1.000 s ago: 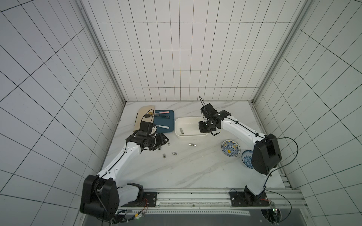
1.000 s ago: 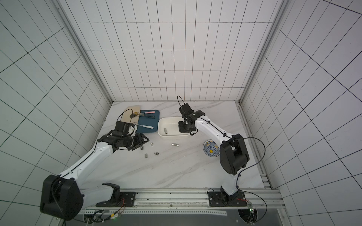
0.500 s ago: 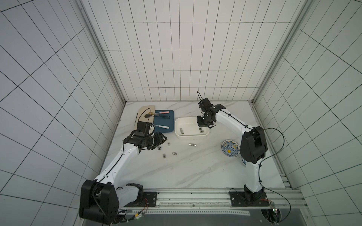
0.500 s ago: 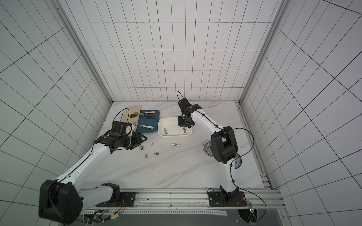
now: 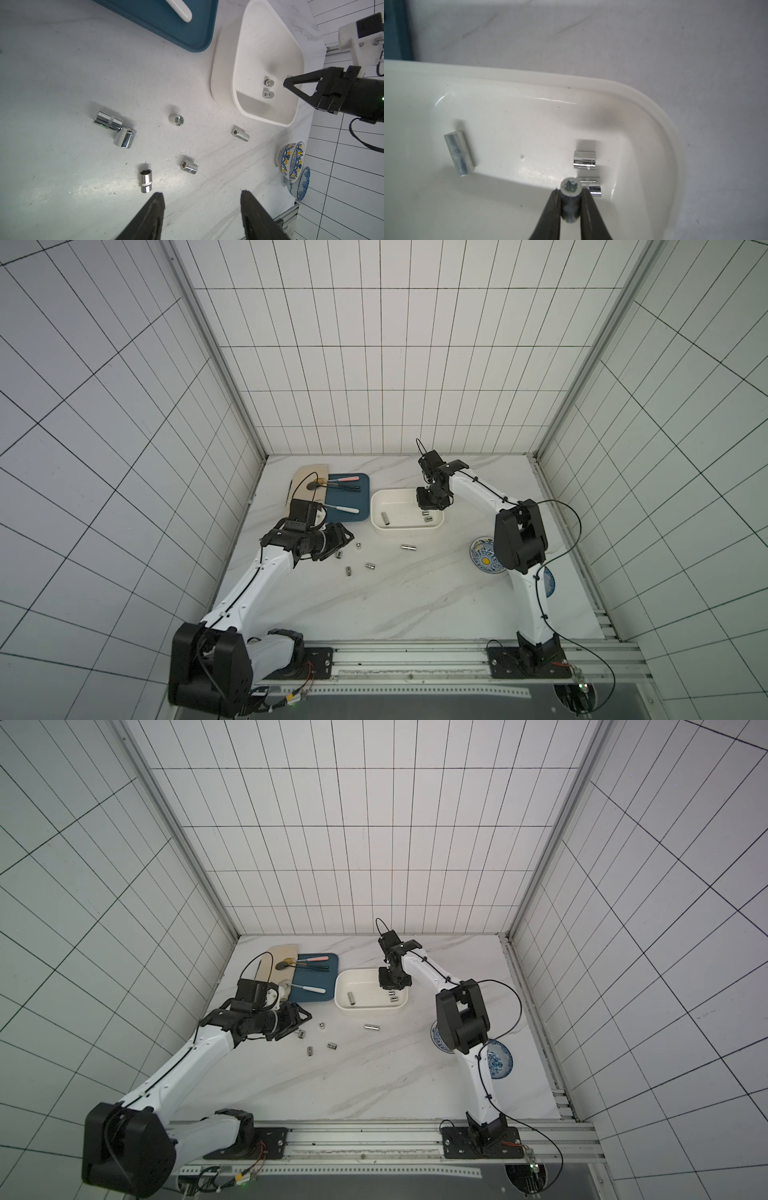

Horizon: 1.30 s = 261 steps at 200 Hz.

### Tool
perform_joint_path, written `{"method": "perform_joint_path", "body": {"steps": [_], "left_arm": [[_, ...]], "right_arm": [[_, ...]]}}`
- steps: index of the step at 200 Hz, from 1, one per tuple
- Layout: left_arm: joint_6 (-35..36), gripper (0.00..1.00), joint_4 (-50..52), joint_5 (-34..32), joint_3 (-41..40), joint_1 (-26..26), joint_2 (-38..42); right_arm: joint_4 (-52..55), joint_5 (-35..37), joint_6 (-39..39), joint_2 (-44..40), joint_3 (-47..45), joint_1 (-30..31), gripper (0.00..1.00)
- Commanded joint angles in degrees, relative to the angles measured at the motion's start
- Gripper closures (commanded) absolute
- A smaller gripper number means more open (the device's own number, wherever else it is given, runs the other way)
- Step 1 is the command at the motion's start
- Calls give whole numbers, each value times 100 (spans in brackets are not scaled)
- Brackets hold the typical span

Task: Put the socket on the desktop into the storage box
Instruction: Place the socket head in the storage box, then pick up the socket head from the center of the board.

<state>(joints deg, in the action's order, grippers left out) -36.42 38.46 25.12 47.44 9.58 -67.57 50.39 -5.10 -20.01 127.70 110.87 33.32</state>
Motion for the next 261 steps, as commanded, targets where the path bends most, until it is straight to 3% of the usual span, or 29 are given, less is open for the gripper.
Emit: {"method": "perform_joint_path", "body": {"steps": [1,115,261], "left_arm": [[31,38,13,43,-15,-25,-8],[30,38,17,-21,-165,-53,7],[-2,38,-14,-42,-183,-51,-2]], "right_arm": [[143,-16,41,190,294,-70,80],[138,-87,-46,563,490,-120,74],[60,-166,6,-107,223,-99,65]]}}
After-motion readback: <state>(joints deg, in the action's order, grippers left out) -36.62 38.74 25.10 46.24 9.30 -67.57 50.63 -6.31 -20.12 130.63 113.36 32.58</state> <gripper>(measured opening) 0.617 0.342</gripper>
